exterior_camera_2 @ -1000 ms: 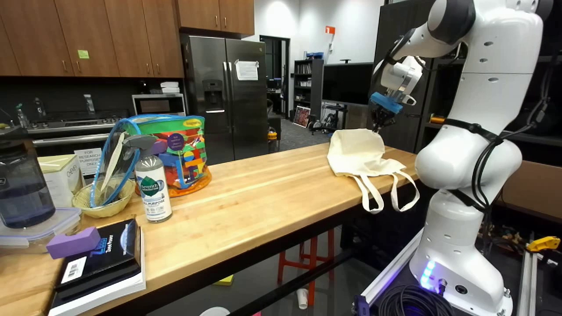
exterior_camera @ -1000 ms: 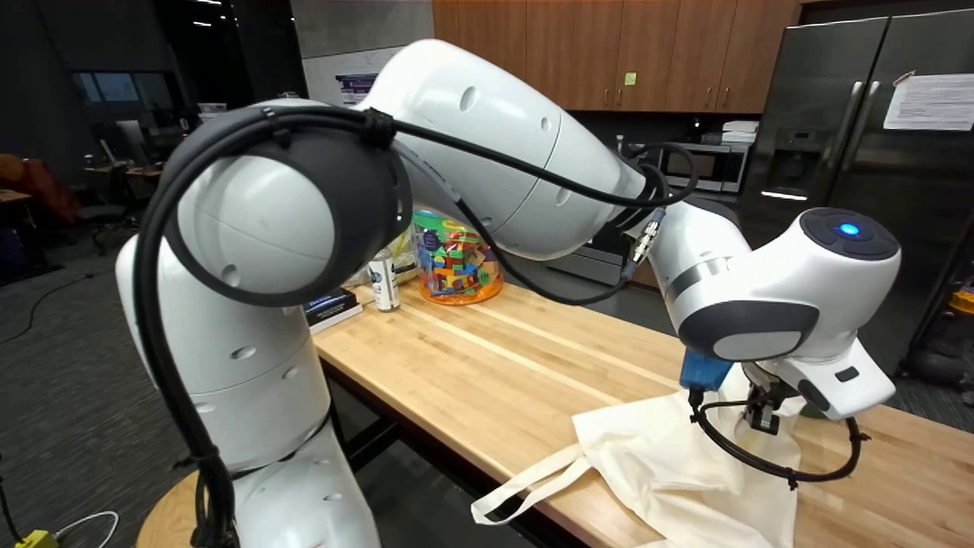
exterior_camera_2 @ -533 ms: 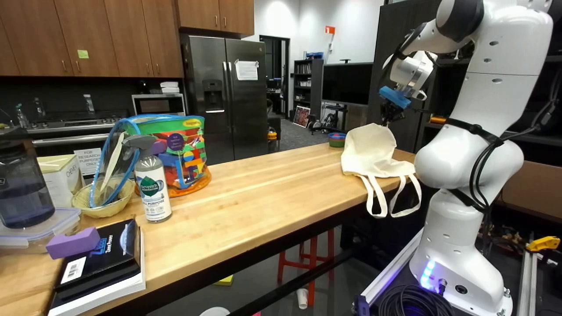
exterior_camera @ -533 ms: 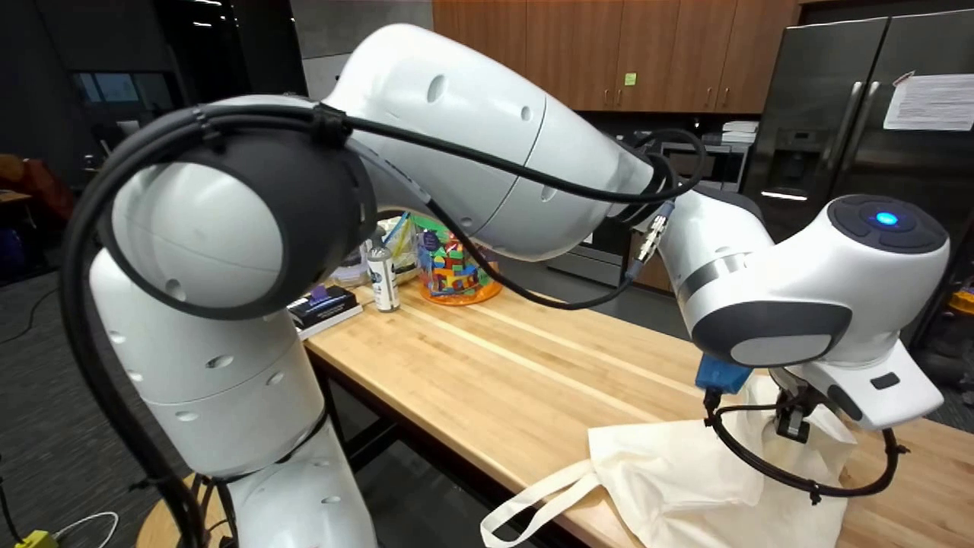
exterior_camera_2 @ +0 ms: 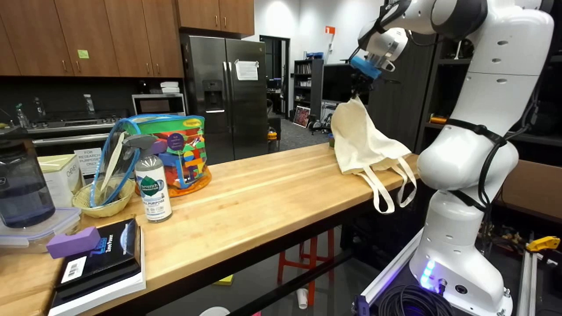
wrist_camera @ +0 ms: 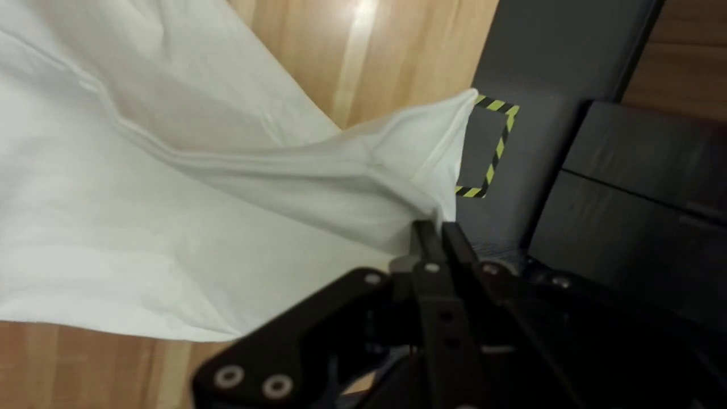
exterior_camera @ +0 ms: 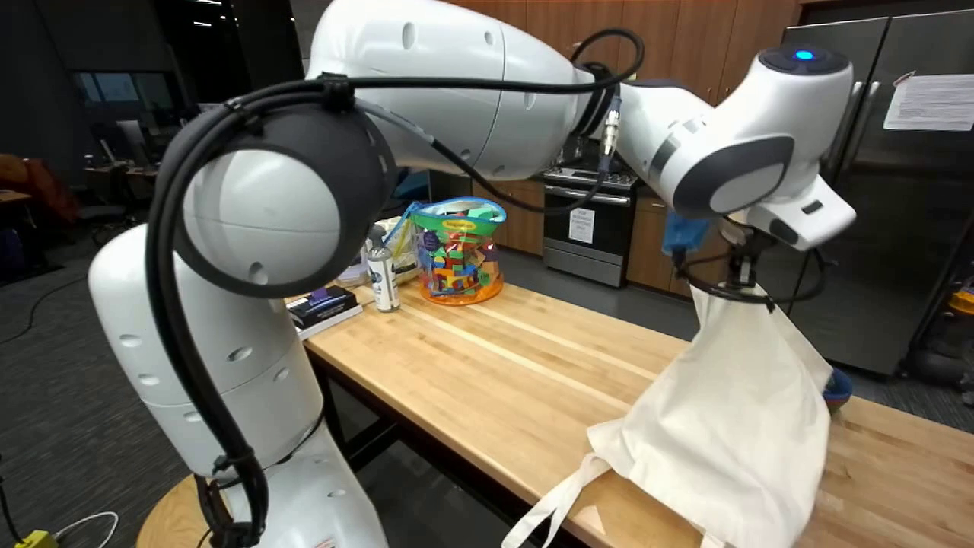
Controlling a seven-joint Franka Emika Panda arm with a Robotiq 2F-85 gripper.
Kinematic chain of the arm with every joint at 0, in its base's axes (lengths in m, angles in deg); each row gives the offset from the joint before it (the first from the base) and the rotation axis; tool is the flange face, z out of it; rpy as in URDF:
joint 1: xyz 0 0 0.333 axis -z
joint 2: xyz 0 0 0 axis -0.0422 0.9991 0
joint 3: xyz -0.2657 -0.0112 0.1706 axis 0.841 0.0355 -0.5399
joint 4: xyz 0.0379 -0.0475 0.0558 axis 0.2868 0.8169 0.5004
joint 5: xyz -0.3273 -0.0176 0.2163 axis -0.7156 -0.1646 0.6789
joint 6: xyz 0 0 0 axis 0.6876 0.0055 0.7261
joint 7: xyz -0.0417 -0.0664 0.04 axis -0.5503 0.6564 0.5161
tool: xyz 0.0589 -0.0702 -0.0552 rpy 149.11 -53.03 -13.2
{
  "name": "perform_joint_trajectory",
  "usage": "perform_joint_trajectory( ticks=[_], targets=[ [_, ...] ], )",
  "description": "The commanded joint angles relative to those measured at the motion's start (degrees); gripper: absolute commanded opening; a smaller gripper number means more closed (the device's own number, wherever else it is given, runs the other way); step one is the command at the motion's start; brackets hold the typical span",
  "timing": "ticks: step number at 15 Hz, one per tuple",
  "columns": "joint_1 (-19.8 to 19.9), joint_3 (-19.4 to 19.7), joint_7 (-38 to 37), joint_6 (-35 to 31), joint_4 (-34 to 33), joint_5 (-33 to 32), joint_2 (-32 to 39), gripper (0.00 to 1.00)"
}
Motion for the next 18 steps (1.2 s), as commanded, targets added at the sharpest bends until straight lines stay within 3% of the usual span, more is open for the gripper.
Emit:
perform_joint_trajectory(
  ticks=[1, 4, 9, 14, 18],
  targets=[
    [-3.61, -3.18, -3.5, 5.86, -11.24, -1.55, 4.21, 0.01],
    [-7.32, -6.69, -3.4, 7.73, -15.95, -3.26, 5.63, 0.01],
    [-13.82, -12.79, 1.66, 8.06, -14.23, -5.68, 4.84, 0.01],
    [-19.37, -18.1, 9.24, 5.55, -4.87, -5.41, 2.65, 0.01],
    [-21.25, -19.91, 18.39, 4.03, 2.99, -4.44, 2.57, 0.01]
  ],
)
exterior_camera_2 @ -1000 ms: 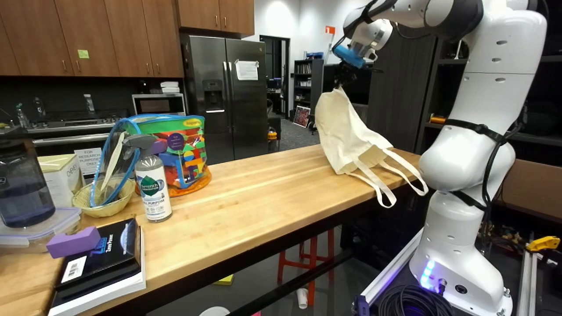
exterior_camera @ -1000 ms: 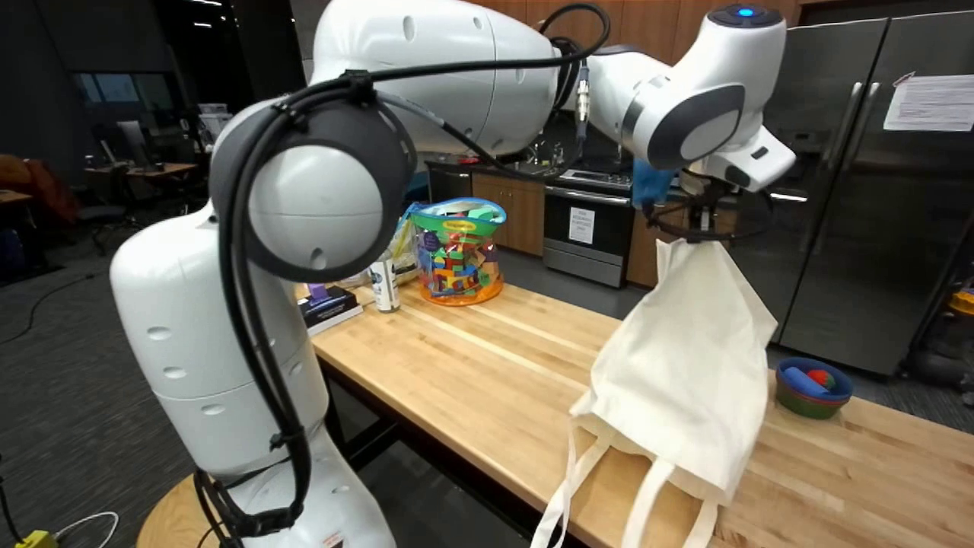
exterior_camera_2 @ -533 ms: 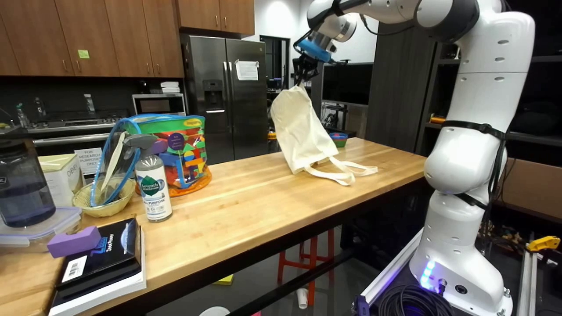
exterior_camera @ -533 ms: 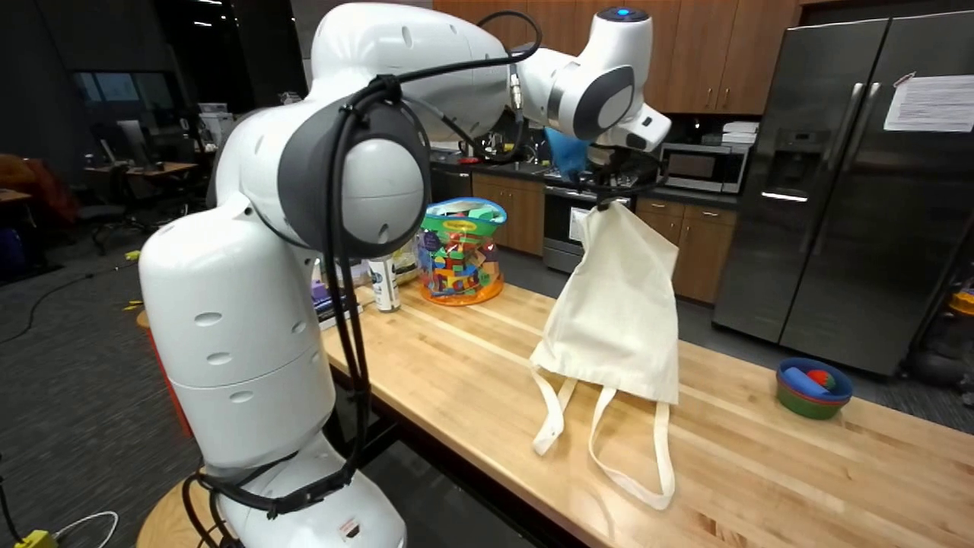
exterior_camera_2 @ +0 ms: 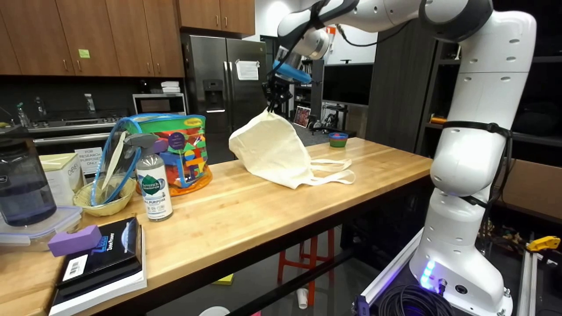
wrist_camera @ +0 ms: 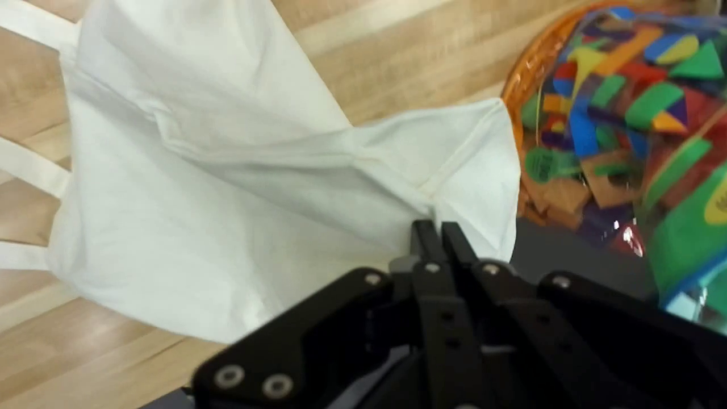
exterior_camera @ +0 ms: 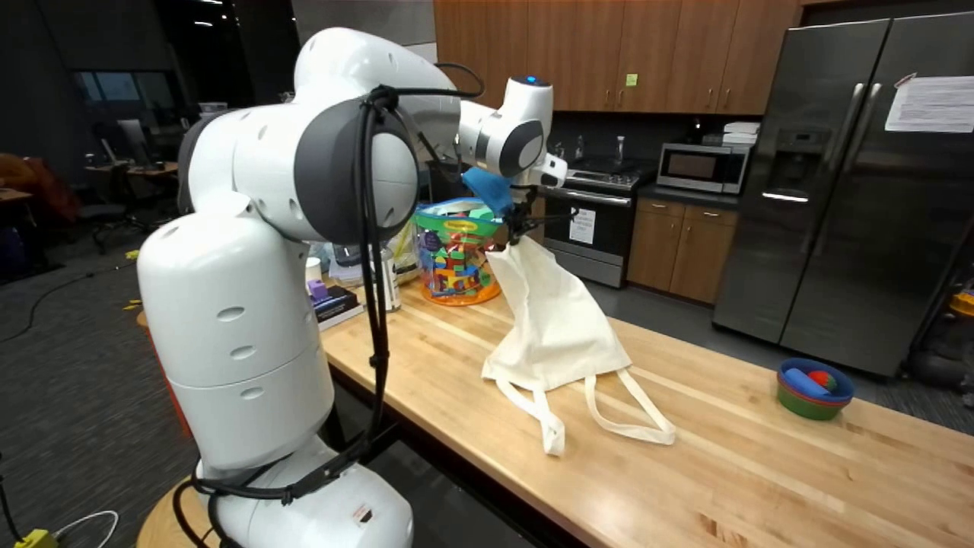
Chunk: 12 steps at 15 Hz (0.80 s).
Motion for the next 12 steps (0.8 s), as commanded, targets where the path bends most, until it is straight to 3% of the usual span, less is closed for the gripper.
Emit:
perform_joint_trajectory(
  ticks=[1, 8, 12],
  targets=[
    [-0.34, -0.1, 7.92, -3.24, 8.41, 1.1, -2.66, 0.01],
    [3.09, 3.79, 14.13, -11.44, 22.5, 2.48, -8.09, 0.01],
    [5.77, 6.3, 13.44, -14.39, 29.51, 1.01, -10.39, 0.01]
  ],
)
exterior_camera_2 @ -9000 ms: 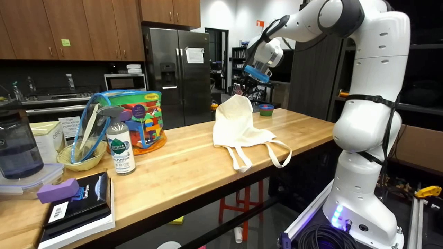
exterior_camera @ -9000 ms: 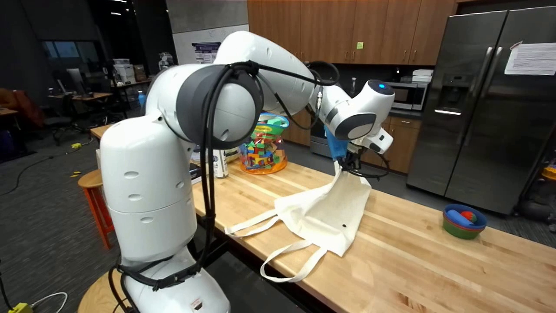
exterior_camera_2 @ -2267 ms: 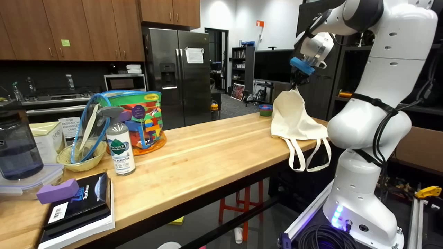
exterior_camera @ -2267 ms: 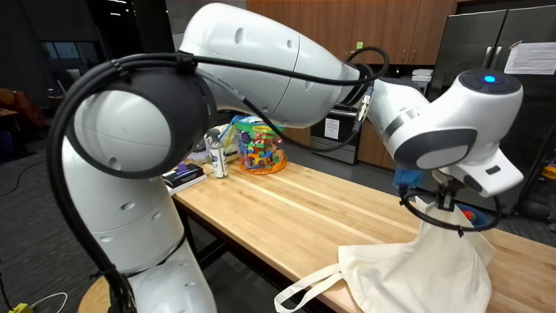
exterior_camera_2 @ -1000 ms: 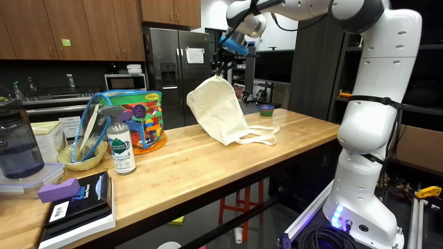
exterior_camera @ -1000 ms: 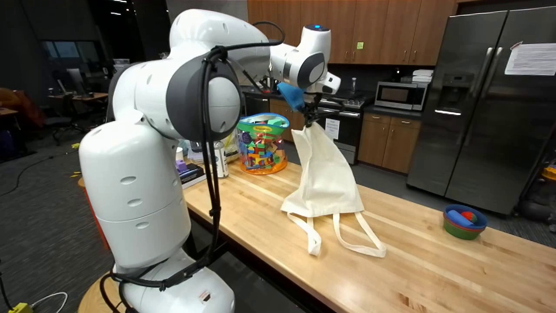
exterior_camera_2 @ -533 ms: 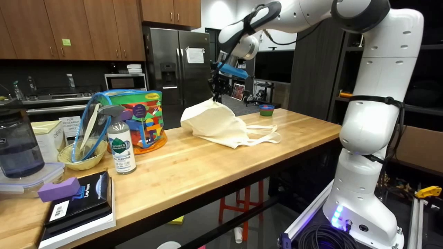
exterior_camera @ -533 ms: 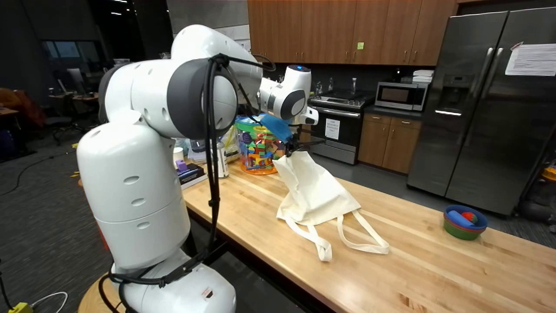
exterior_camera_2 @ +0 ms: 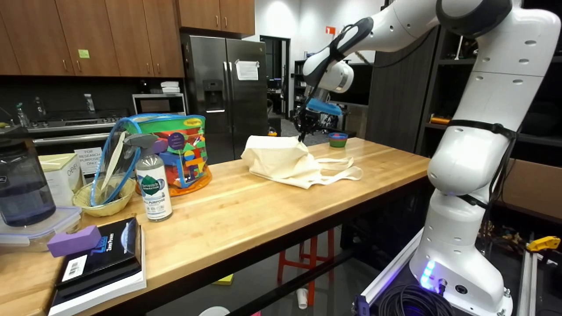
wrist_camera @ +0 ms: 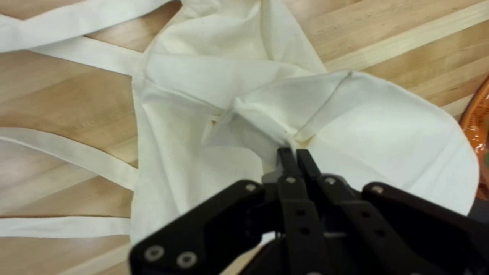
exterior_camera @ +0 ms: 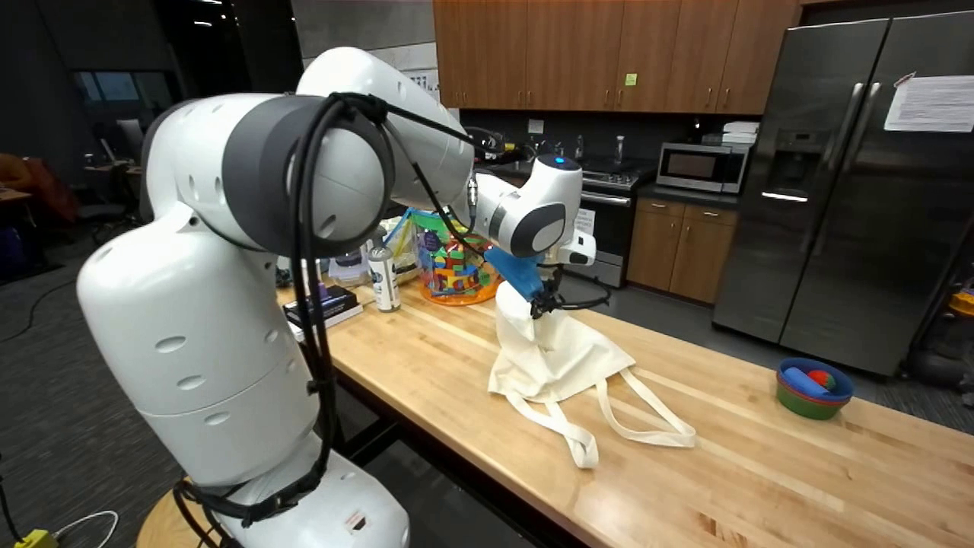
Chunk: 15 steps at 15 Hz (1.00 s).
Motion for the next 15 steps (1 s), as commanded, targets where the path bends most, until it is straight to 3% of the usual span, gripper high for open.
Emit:
perform_joint_trajectory(
  ticks=[1, 7, 15],
  targets=[
    [2.37, 2.18, -0.06, -3.34, 7.37, -0.36, -4.23, 0.01],
    [7.8, 7.21, -1.93, -5.9, 11.57, 0.24, -5.84, 0.01],
    [14.99, 13.18, -7.35, -7.95, 10.15, 0.23, -5.35, 0.01]
  ],
)
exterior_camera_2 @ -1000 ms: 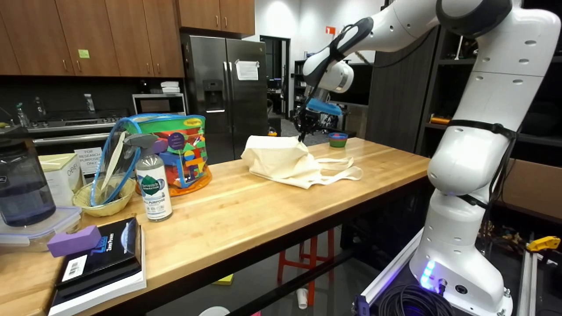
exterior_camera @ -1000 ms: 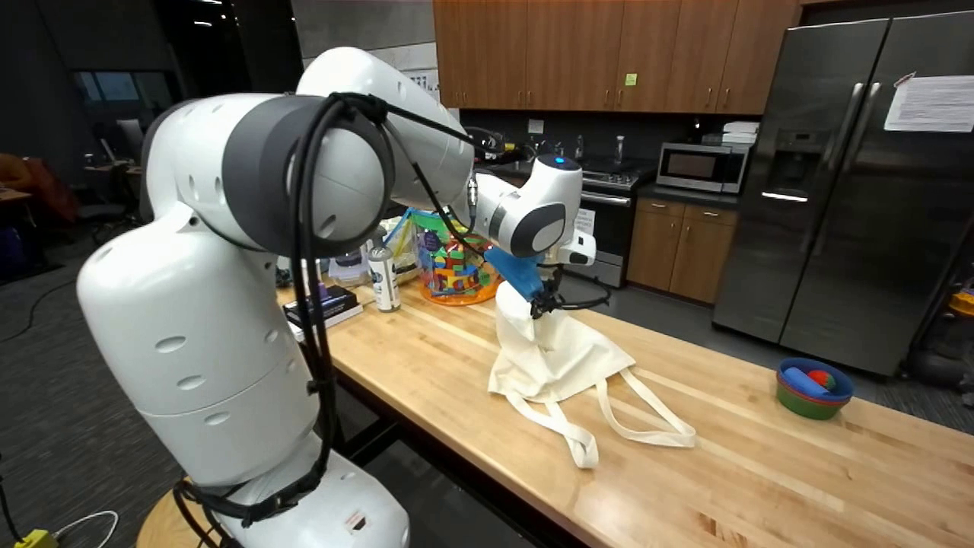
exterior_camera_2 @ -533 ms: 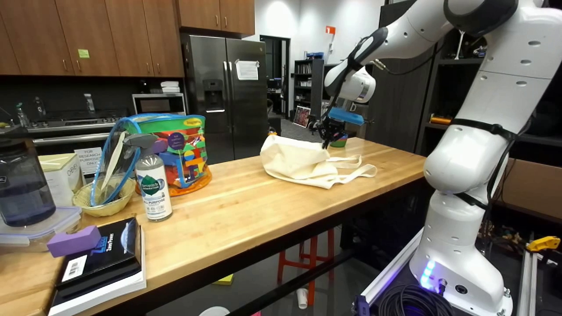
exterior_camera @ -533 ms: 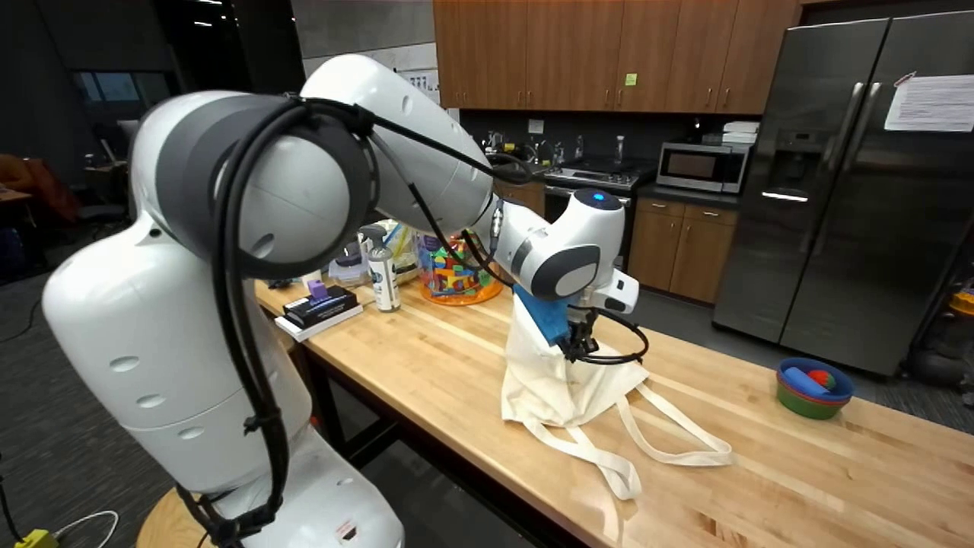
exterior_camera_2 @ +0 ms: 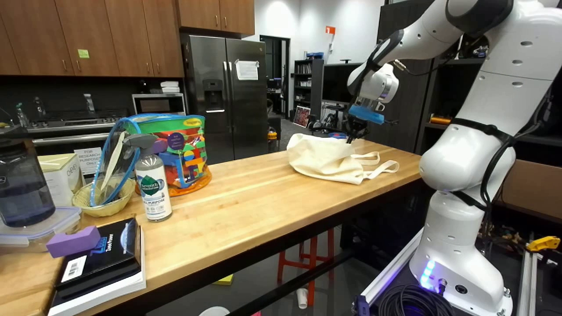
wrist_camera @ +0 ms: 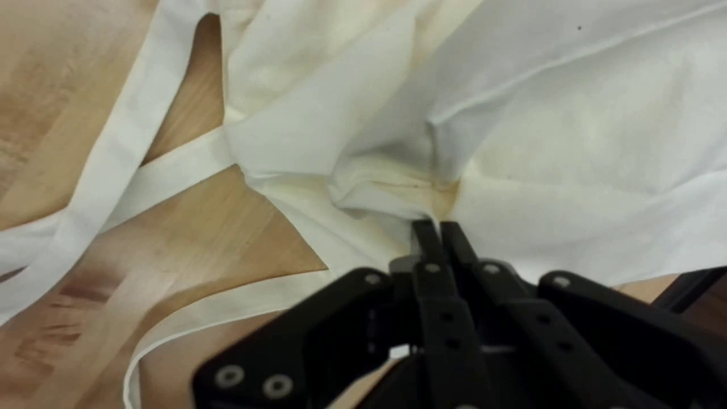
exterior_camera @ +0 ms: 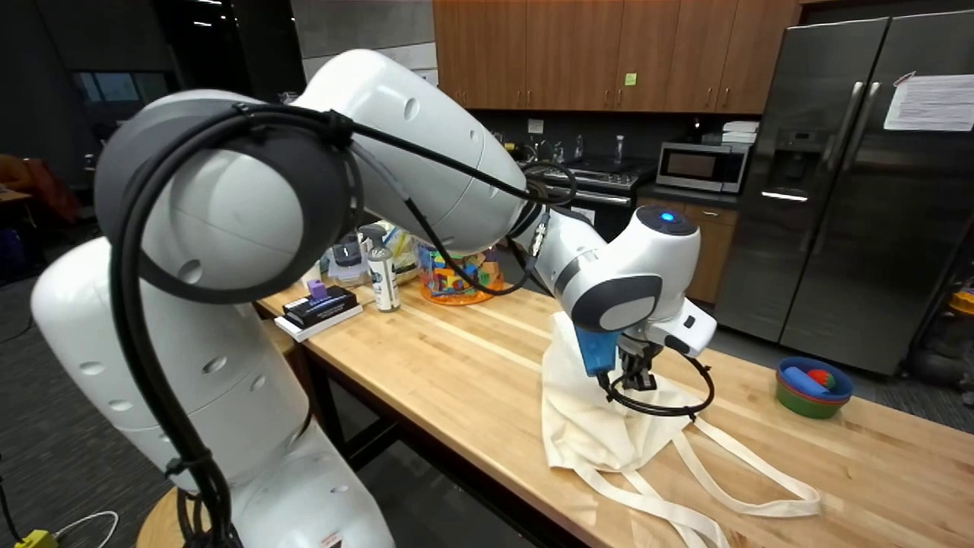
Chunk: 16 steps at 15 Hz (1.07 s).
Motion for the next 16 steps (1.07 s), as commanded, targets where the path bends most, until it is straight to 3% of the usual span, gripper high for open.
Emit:
perform_joint_trajectory(
  ticks=[1, 9, 16],
  targets=[
    [2.6, 1.97, -3.58, -0.71, -0.48, 0.4, -0.87, 0.01],
    [5.3, 4.57, -9.33, -0.31, -7.67, 1.23, 3.23, 0.01],
    [1.42, 1.1, -13.53, 0.44, -17.68, 0.45, 9.4, 0.01]
  ],
)
